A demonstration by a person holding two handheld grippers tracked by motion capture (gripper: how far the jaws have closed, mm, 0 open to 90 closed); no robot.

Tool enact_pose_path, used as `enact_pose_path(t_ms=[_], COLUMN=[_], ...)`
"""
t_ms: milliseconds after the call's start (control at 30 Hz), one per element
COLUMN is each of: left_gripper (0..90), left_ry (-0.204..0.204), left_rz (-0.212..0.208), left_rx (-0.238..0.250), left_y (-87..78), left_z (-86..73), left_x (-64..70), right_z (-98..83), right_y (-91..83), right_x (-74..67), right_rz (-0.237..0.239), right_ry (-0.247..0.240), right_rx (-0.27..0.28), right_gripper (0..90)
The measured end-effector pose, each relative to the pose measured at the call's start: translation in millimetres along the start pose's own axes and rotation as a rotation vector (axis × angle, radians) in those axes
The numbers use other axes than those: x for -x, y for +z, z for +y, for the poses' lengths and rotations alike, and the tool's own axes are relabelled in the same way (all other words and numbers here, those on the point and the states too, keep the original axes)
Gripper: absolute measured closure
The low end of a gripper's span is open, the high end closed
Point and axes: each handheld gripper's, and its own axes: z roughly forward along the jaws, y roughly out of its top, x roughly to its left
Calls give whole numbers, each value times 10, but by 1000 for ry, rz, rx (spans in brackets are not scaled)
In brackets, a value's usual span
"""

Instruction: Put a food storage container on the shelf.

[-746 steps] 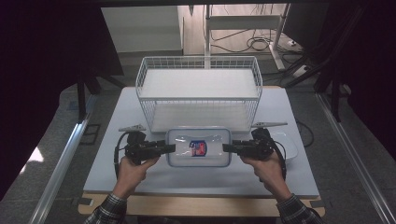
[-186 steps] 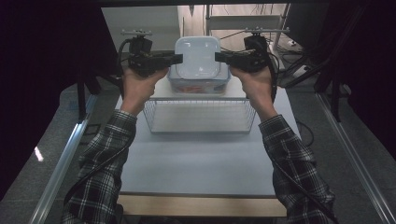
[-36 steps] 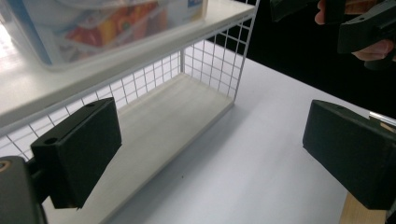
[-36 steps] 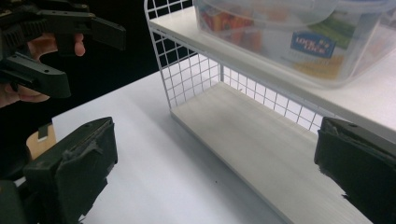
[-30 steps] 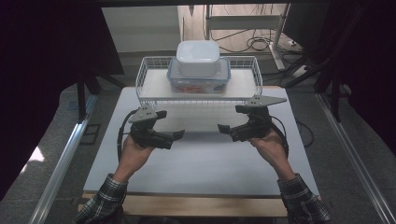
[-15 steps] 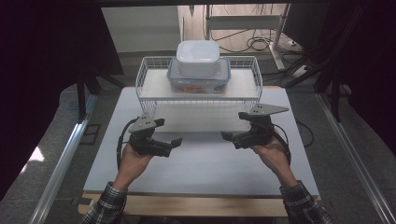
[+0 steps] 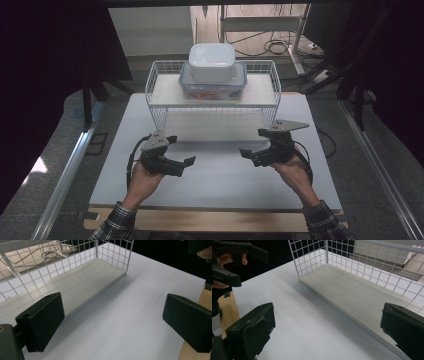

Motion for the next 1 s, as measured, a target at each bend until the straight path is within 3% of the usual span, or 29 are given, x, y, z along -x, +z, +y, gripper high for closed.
enact_pose_path(t_ms=[300, 1000], left_gripper=[36, 35], left_ry=[3, -29], left_rz=[-14, -7], left_rx=[-26, -49], left_y=[64, 53], left_z=[-165, -420], left_x=[68, 65], right_z=[-89, -372], right_y=[25, 84], right_x=[-21, -102], right_rz=[4, 5], right_ry=[0, 2], right_rx=[-13, -61], right_gripper=[0, 0])
